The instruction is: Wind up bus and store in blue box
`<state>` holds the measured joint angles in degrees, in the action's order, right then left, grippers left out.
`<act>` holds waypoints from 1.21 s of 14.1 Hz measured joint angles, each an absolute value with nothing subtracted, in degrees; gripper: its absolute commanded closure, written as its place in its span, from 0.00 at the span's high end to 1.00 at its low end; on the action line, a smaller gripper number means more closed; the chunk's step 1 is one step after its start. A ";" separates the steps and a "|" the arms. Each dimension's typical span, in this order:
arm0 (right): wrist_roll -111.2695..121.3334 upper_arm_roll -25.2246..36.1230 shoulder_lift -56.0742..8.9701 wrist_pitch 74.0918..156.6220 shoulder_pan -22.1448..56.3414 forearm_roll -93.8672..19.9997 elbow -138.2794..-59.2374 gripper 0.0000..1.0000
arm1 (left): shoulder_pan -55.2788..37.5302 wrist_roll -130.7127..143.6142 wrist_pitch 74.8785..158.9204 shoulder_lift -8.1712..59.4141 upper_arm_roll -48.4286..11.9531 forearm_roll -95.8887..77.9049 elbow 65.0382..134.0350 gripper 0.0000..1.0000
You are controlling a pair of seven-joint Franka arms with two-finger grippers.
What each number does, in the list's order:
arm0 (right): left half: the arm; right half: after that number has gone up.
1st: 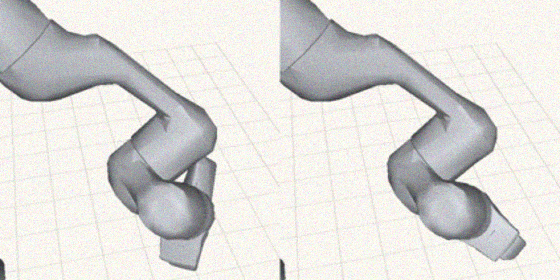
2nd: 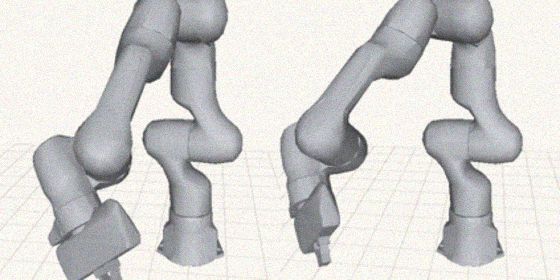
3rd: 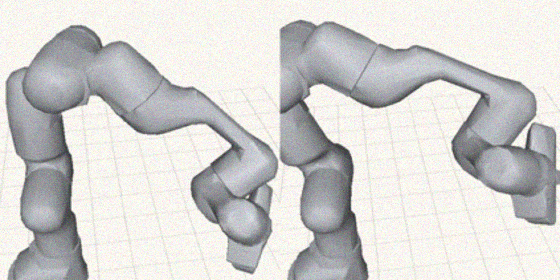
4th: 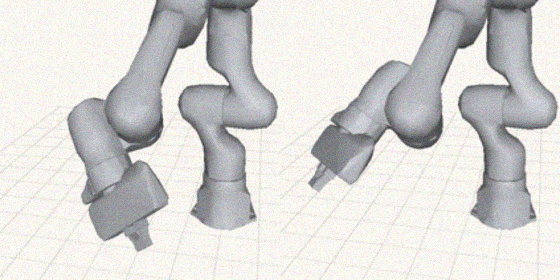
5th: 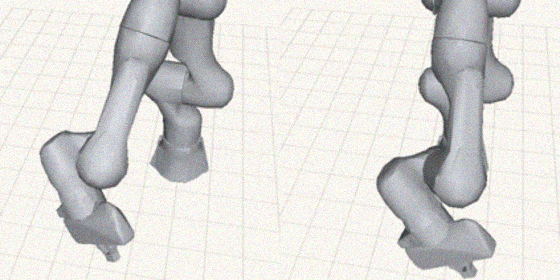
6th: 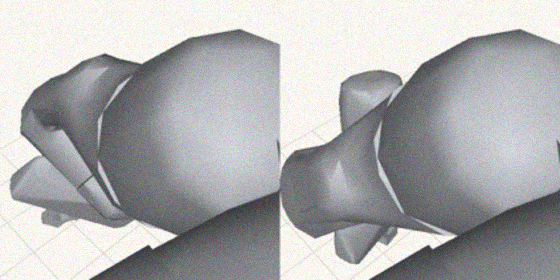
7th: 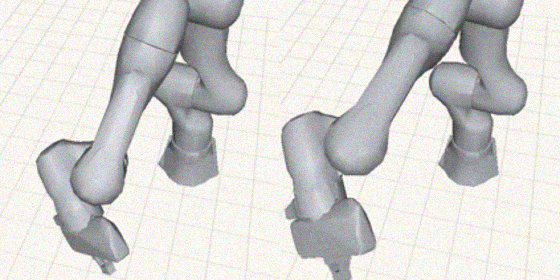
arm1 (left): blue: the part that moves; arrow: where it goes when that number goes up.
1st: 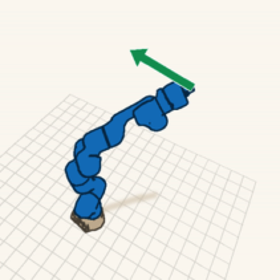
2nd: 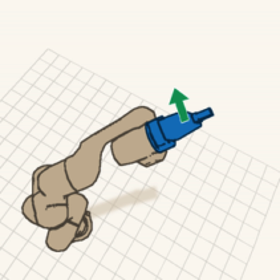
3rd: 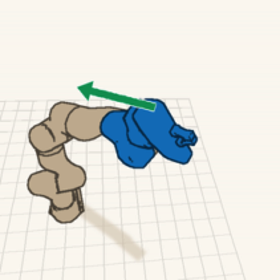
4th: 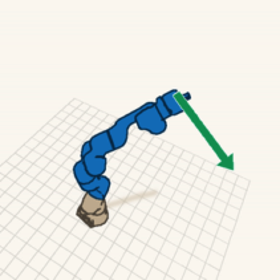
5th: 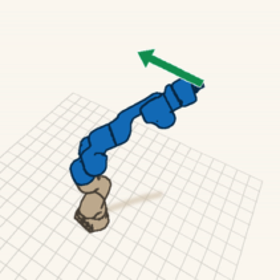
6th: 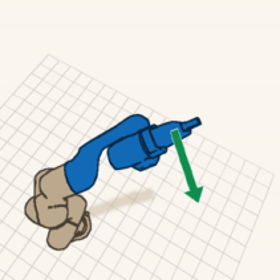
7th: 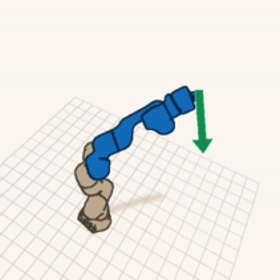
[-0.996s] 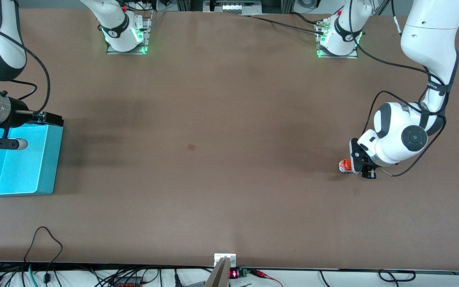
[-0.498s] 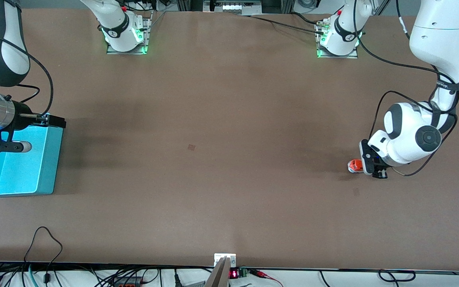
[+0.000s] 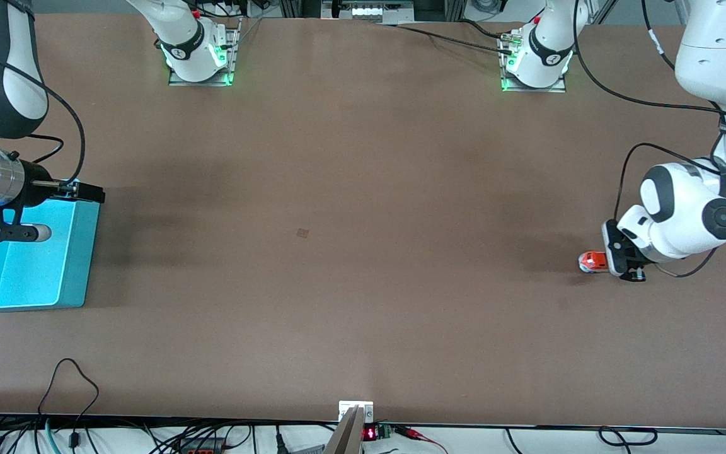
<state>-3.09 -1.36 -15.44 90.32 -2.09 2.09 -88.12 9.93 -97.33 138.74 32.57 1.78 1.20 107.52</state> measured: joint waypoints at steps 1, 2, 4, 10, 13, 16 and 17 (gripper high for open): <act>-3.17 -1.36 -15.46 90.24 -2.11 2.08 -88.18 1.00 | 11.01 -98.79 138.73 32.79 1.80 1.20 107.14 0.22; -3.24 -1.35 -15.48 90.10 -2.14 2.08 -88.34 1.00 | 12.01 -100.36 138.74 32.99 1.81 1.20 106.80 0.22; -3.24 -1.32 -15.53 89.89 -2.16 2.08 -88.54 1.00 | 13.95 -103.04 138.75 33.48 1.83 1.20 106.06 0.22; -3.23 -1.28 -15.53 89.77 -2.29 2.08 -88.55 1.00 | 17.79 -106.99 138.68 34.86 1.83 1.20 103.79 0.24; -3.23 -1.27 -15.53 89.72 -2.31 2.08 -88.55 1.00 | 17.82 -107.06 138.55 34.92 1.82 1.20 103.65 0.25; -3.23 -1.25 -15.54 89.68 -2.38 2.08 -88.56 1.00 | 17.83 -107.07 138.44 34.96 1.81 1.20 103.55 0.26; -3.23 -1.25 -15.54 89.67 -2.39 2.08 -88.56 1.00 | 17.83 -107.07 138.42 34.96 1.81 1.20 103.53 0.47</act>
